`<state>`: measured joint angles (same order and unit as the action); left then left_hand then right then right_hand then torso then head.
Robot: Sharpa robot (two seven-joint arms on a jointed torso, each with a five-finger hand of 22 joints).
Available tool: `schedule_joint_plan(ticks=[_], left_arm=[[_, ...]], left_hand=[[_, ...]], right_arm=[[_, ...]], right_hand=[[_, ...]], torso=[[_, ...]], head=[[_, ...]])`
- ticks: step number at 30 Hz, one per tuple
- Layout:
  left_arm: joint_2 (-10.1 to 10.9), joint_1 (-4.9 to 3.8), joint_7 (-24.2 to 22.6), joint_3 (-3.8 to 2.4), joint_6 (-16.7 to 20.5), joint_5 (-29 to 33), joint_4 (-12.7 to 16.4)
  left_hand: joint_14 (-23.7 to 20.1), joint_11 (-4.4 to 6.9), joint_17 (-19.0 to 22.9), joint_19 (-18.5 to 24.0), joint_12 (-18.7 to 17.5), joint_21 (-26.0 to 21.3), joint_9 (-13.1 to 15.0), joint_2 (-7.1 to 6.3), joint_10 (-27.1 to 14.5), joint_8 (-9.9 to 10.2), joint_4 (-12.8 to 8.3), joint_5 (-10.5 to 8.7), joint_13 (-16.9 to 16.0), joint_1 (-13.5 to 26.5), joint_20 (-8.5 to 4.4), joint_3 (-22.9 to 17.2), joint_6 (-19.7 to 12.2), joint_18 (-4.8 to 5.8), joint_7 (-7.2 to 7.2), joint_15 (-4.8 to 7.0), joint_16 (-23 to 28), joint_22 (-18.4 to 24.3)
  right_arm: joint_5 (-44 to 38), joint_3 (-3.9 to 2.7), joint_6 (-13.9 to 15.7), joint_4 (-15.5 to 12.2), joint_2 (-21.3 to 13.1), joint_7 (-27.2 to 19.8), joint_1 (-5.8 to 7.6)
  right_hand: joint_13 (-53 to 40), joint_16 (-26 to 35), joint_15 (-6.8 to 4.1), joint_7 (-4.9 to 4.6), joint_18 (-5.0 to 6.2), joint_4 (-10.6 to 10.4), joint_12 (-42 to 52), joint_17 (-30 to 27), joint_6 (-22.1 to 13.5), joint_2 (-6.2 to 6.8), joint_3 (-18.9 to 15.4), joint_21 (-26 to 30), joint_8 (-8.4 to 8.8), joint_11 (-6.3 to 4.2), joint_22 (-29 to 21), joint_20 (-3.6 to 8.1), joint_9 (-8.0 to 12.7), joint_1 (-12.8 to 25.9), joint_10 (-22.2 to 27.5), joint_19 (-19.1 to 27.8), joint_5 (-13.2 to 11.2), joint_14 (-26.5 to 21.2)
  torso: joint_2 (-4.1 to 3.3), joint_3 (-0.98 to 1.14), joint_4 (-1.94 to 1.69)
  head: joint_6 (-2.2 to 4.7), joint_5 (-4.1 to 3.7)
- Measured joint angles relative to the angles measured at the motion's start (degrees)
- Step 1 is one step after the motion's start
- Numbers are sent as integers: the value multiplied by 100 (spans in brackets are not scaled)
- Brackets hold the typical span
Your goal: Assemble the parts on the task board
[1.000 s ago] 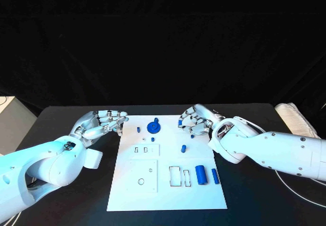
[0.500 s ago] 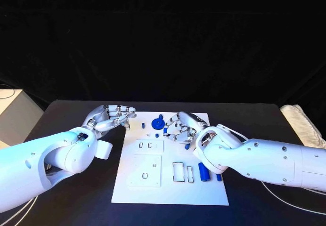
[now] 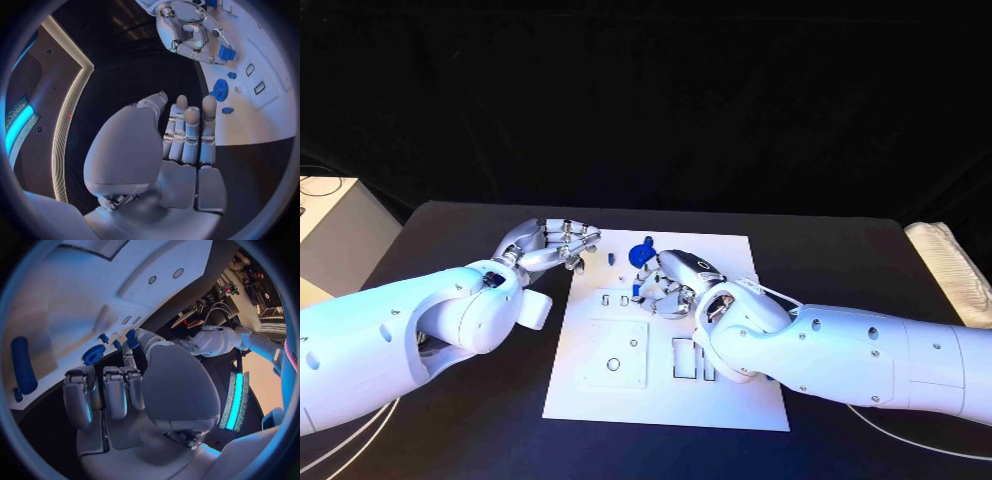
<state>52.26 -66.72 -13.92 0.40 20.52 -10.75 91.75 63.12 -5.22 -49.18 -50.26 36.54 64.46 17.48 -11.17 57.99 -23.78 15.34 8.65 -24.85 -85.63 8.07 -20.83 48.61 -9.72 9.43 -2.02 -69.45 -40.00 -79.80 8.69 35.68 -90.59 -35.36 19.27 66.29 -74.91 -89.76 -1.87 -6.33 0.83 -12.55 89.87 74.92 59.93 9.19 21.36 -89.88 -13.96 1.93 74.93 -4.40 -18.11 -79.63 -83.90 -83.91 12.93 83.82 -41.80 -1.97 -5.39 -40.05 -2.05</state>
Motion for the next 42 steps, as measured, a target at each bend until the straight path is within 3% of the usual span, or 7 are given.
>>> schedule_joint_plan(ticks=[6,12,23,42], left_arm=[[-13,0,136,1,1,-93,-11],[-26,-1,238,2,-2,-171,-25],[-38,-1,388,4,-11,-286,-37],[-35,-1,527,6,-18,-385,-52]], left_hand=[[349,20,-548,-159,609,178,47,0,-162,-176,48,0,-337,0,-8,-48,-55,1,3,23,-396,-232],[479,21,-787,-248,805,266,53,-23,-181,-219,70,0,-432,23,-18,-70,-69,0,-12,30,-551,-351],[1064,31,-1644,-541,1496,577,59,-46,-313,-371,71,0,-747,46,-34,-132,-150,1,-12,35,-1122,-735],[1171,31,-1841,-626,1626,642,58,-46,-313,-398,54,0,-816,46,-7,-148,-150,0,-12,47,-1208,-854]], right_arm=[[-232,7,-28,104,112,110,-48],[-399,20,-68,174,206,175,-109],[-568,39,-193,281,279,248,-162],[-664,38,-326,323,306,280,-159]], right_hand=[[0,0,0,2,0,3,0,0,-2,1,2,0,1,0,0,0,-3,0,0,0,-18,0],[0,0,0,9,0,18,0,0,-8,1,17,0,5,0,-1,21,-5,0,0,-21,-22,0],[0,0,0,9,0,17,0,-1,-9,2,16,0,-12,0,-1,21,-16,0,0,-21,-26,0],[-1,0,0,11,0,16,0,-1,-8,93,15,0,-19,0,-2,20,-21,93,0,-21,-16,0]], torso=[[-1,7,-1],[-4,12,2],[-2,12,2],[3,8,7]], head=[[-15,18],[-33,37],[-69,57],[-85,43]])
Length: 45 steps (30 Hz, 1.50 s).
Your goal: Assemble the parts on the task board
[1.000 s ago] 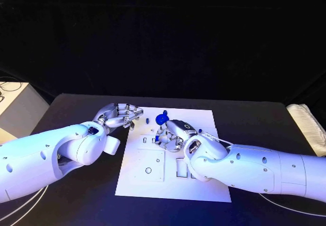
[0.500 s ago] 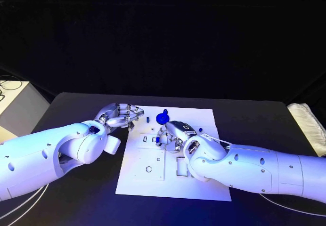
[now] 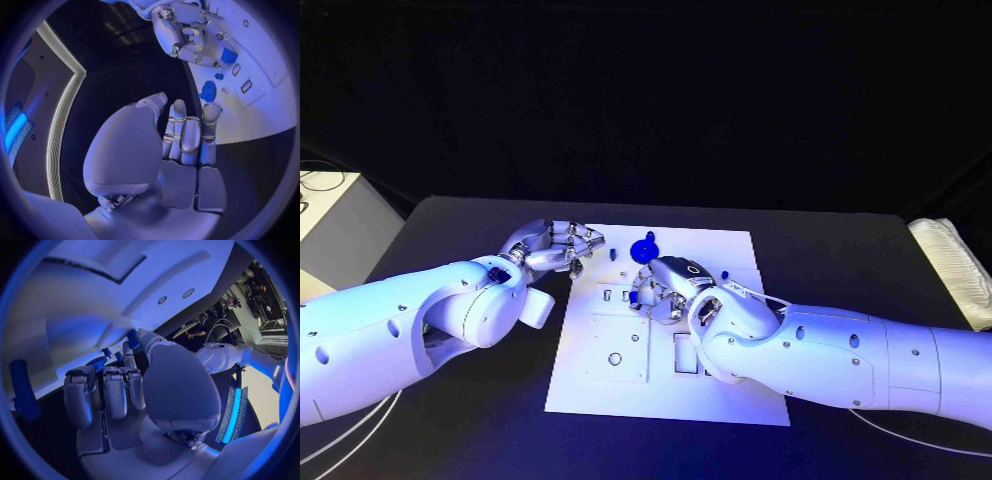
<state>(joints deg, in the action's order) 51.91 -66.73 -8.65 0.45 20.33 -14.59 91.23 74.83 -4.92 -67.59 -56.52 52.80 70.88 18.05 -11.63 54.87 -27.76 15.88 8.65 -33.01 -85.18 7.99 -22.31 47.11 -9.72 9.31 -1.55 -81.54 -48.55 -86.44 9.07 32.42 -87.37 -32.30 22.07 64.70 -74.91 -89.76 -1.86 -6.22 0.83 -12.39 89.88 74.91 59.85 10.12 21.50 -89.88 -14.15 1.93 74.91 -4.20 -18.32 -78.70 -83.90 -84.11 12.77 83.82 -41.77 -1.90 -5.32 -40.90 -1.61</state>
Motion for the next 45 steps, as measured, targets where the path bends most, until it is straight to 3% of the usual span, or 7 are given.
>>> schedule_joint_plan(ticks=[8,16,27,34,40,42,45], left_arm=[[3,0,22,0,-1,-11,-8],[7,0,43,1,-4,-25,-11],[8,0,71,1,-10,-40,-24],[8,0,85,1,-15,-47,-37],[6,0,97,2,-20,-57,-57],[3,0,104,2,-22,-67,-65],[0,0,137,3,-22,-108,-83]], left_hand=[[0,0,-17,-20,40,0,-1,-22,0,0,0,0,-7,22,-21,0,-21,0,21,0,0,-7],[0,0,-16,-20,40,-1,-1,-22,0,0,0,0,-7,22,-21,0,-21,0,21,0,0,-6],[52,-1,-66,-42,67,36,-2,-22,-40,-21,0,0,-17,22,1,0,-41,1,0,-9,-35,-50],[52,-1,-96,-62,67,36,-2,-22,-40,-21,0,0,-24,22,-21,1,-41,0,0,-9,-66,-67],[118,-1,-160,-85,101,82,-2,-22,-40,-21,0,0,-36,22,-20,1,-41,1,0,-5,-90,-98],[176,-1,-233,-152,157,122,-2,-22,-40,-21,16,0,-56,22,-11,-16,-41,91,0,-13,-140,-155],[265,-2,-353,-243,227,188,-3,-24,-40,-50,16,0,-77,23,-18,-15,-62,91,21,-16,-193,-260]], right_arm=[[-10,3,-14,7,4,6,1],[-13,11,-41,11,6,24,-3],[-13,18,-71,9,5,49,-9],[-14,20,-62,-6,1,50,-9],[-14,22,-10,-60,-19,45,-11],[-14,22,24,-98,-45,39,-11],[-15,22,101,-195,-114,24,-11]], right_hand=[[-3,0,0,2,0,0,0,0,2,60,0,0,-2,0,0,0,-9,121,0,0,0,0],[-3,0,0,-60,0,-10,0,0,-100,167,-9,0,33,0,4,0,12,261,0,0,23,0],[-2,0,64,-177,0,-50,0,0,-360,296,-145,0,165,114,4,-44,77,349,-11,1,23,21],[-2,0,109,-223,0,-133,-7,0,-526,386,-445,0,252,154,3,-106,115,412,-10,21,23,16],[-1,0,166,-295,0,-349,-115,0,-662,400,-872,0,318,215,3,-146,149,426,-10,21,23,0],[-1,0,185,-276,0,-398,-115,0,-682,400,-984,0,320,215,3,-154,152,426,-10,13,23,20],[-1,0,185,-277,0,-418,-137,-1,-683,400,-1041,0,320,215,3,-167,155,426,-10,1,23,20]], torso=[[0,1,1],[0,1,1],[1,1,1],[1,1,-1],[1,1,-1],[1,1,-1],[2,3,-3]], head=[[-10,1],[-11,-8],[-11,-13],[-7,-19],[6,-27],[8,-28],[11,-29]])
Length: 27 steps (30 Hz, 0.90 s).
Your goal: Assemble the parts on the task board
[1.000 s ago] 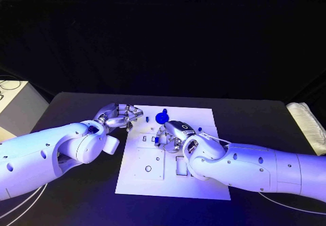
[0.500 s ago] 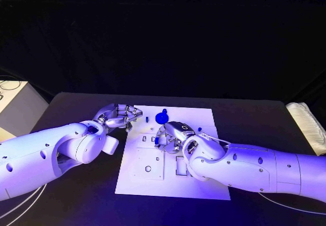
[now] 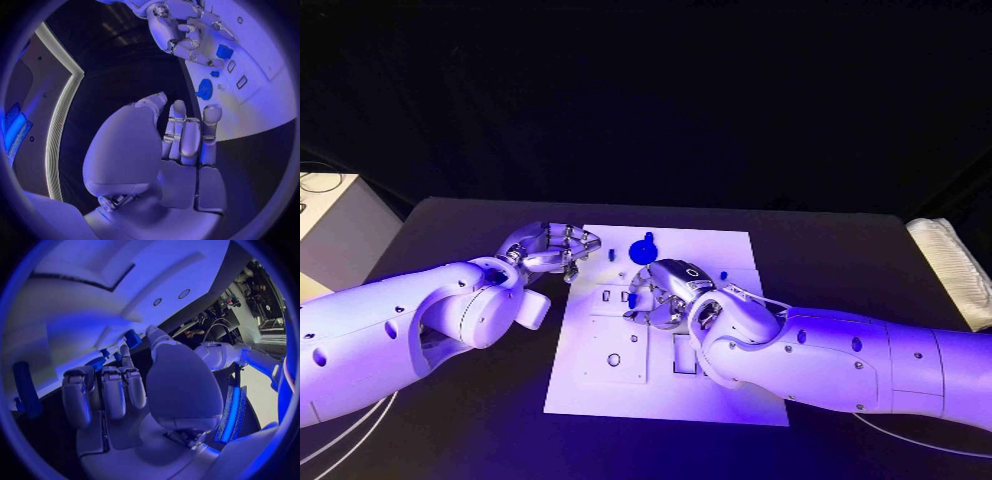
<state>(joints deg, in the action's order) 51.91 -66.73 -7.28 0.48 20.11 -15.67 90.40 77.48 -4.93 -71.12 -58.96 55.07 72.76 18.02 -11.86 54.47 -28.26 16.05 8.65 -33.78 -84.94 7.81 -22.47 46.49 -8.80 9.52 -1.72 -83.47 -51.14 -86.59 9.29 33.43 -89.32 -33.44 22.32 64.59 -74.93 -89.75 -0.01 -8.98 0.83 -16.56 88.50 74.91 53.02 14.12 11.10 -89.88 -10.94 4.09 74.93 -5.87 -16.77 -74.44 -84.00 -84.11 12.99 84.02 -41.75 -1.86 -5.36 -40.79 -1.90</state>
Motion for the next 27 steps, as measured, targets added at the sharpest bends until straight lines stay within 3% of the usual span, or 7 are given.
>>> schedule_joint_plan(ticks=[3,4,9,16,19,22,27], left_arm=[[-5,0,71,1,0,-77,-18],[-9,0,133,1,-4,-133,-28],[-41,0,596,0,-198,-524,-109],[-162,-29,1507,-1,-837,-1428,-221],[-283,-133,1903,2,-1129,-1838,-310],[-420,-269,2278,-2,-1430,-2245,-403],[-676,-500,2806,1,-1926,-2851,-561]], left_hand=[[202,0,-258,-240,119,156,-11,-14,0,-4,1,0,-44,97,2,1,0,9,0,2,-129,-268],[303,0,-332,-372,188,237,-17,-3,0,-26,25,0,-66,203,3,25,-2,96,-2,5,-185,-408],[537,13,-383,-667,679,428,115,271,265,-317,76,0,-429,1247,-34,242,105,134,-40,41,-284,-730],[647,165,-383,-853,1011,540,538,303,476,-792,71,0,-785,1522,-116,310,154,133,-176,111,-330,-918],[665,185,-383,-893,1049,563,746,317,536,-975,77,21,-843,1593,-156,337,120,133,-210,132,-340,-972],[645,186,-382,-895,1049,563,936,341,536,-1112,87,21,-841,1782,-158,409,83,221,-247,152,-340,-974],[645,185,-382,-913,1049,563,1117,350,536,-1199,79,21,-788,2052,-177,555,30,221,-257,152,-340,-974]], right_arm=[[-1,-6,75,-110,-87,-28,3],[2,-14,113,-165,-140,-57,15],[119,-50,256,-369,-416,-350,162],[695,-83,407,-670,-880,-1078,393],[1110,-93,457,-789,-1089,-1384,484],[1619,-95,546,-887,-1294,-1630,582],[2473,-107,786,-967,-1553,-1861,771]], right_hand=[[0,0,0,-12,0,-2,0,0,-12,0,-31,0,3,0,0,0,1,0,0,0,0,0],[0,0,0,-30,0,-2,0,0,-30,0,-76,0,25,0,0,0,9,0,0,0,0,0],[0,0,0,-51,0,13,-64,0,-92,-93,-138,0,63,40,-1,-20,23,-183,-1,21,0,0],[1,0,42,-70,0,13,-144,0,-111,-114,-138,0,63,41,-1,-20,23,-264,-1,20,0,1],[1,0,42,-70,0,13,-221,0,-111,-152,-138,0,63,41,-1,-40,23,-302,-1,0,0,1],[1,0,42,-70,0,-10,-263,0,-111,-202,-193,0,62,41,-1,-40,23,-252,-1,0,0,1],[1,0,42,-70,0,-5,-279,0,-111,-283,-313,0,62,41,-2,-40,23,-171,-1,0,0,1]], torso=[[7,1,2],[9,1,5],[24,1,25],[80,15,55],[109,24,65],[137,30,73],[181,44,86]], head=[[3,2],[5,3],[20,9],[-3,43],[-21,58],[-31,81],[-60,118]])
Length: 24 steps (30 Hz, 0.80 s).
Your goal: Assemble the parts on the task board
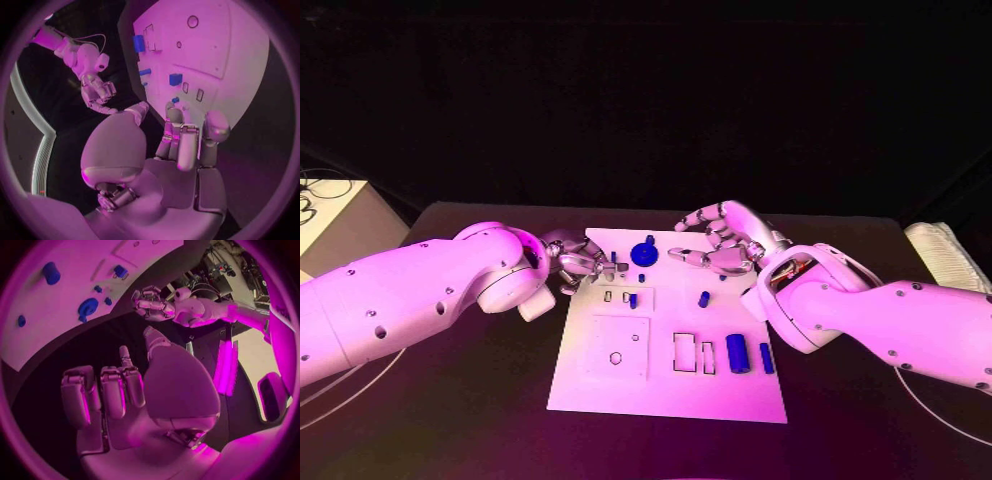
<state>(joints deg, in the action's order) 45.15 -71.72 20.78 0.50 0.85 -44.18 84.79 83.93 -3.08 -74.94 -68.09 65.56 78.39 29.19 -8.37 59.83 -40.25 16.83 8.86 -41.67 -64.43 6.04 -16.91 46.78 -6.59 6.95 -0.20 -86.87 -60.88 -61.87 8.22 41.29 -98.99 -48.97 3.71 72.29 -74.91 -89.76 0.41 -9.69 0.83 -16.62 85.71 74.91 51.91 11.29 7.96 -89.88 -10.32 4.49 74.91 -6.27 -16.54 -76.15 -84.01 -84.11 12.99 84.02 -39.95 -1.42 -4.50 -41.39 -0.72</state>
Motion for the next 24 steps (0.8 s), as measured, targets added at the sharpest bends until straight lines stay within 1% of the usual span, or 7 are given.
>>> schedule_joint_plan(ticks=[1,4,6,10,12,16,24], left_arm=[[-71,-54,105,4,-116,-139,-44],[-256,-151,317,28,-377,-460,-148],[-360,-187,416,48,-511,-621,-208],[-571,-256,570,90,-766,-899,-346],[-684,-293,632,130,-892,-1019,-438],[-869,-339,721,199,-1099,-1183,-624],[-1146,-368,835,285,-1391,-1374,-913]], left_hand=[[0,0,0,0,0,0,12,13,0,0,0,0,0,13,0,0,0,0,0,0,0,0],[0,0,0,0,0,0,29,13,0,-21,0,0,7,13,0,0,0,0,0,0,0,0],[0,3,0,0,0,0,37,13,-3,-21,0,0,15,13,0,0,0,0,0,0,0,0],[0,22,0,0,0,0,81,36,-23,-55,0,0,16,36,0,0,-20,-1,-20,0,0,1],[0,22,1,0,0,0,110,40,-23,-74,0,0,16,40,0,31,-20,-1,-21,0,0,-3],[14,22,1,0,0,0,154,58,-23,-102,0,0,16,58,0,31,-20,-1,-20,13,0,-8],[20,22,1,-20,0,0,224,104,-24,-132,2,0,16,103,-21,65,-59,-2,-20,19,0,-31]], right_arm=[[199,-2,57,-2,-51,-37,42],[646,-4,183,7,-152,-107,123],[864,-4,240,23,-190,-136,154],[1200,-4,319,66,-232,-166,189],[1322,-3,343,84,-246,-169,200],[1463,-2,363,120,-252,-170,222],[1600,-2,367,171,-241,-154,244]], right_hand=[[0,0,0,0,0,0,-6,0,0,0,0,0,0,0,0,0,0,0,0,0,0,0],[0,0,0,0,0,0,-6,0,0,0,0,0,0,0,0,0,0,0,0,0,0,0],[0,0,0,0,0,0,-32,0,0,0,0,0,0,0,0,0,0,0,0,0,0,0],[0,0,0,0,0,0,-43,0,0,0,0,0,0,0,0,0,0,0,0,0,0,0],[0,0,0,0,0,0,-43,0,0,0,0,0,0,0,-1,0,0,0,0,0,0,0],[0,0,0,0,0,5,-72,0,0,0,-35,0,0,0,-1,0,0,0,0,0,0,0],[1,0,0,0,0,9,-73,0,0,1,-39,0,-1,0,2,0,-1,-1,0,0,0,0]], torso=[[7,4,5],[31,13,18],[41,21,29],[48,36,32],[51,43,32],[54,46,27],[42,40,36]], head=[[-8,6],[-24,20],[-34,32],[-54,41],[-67,44],[-85,52],[-102,67]])
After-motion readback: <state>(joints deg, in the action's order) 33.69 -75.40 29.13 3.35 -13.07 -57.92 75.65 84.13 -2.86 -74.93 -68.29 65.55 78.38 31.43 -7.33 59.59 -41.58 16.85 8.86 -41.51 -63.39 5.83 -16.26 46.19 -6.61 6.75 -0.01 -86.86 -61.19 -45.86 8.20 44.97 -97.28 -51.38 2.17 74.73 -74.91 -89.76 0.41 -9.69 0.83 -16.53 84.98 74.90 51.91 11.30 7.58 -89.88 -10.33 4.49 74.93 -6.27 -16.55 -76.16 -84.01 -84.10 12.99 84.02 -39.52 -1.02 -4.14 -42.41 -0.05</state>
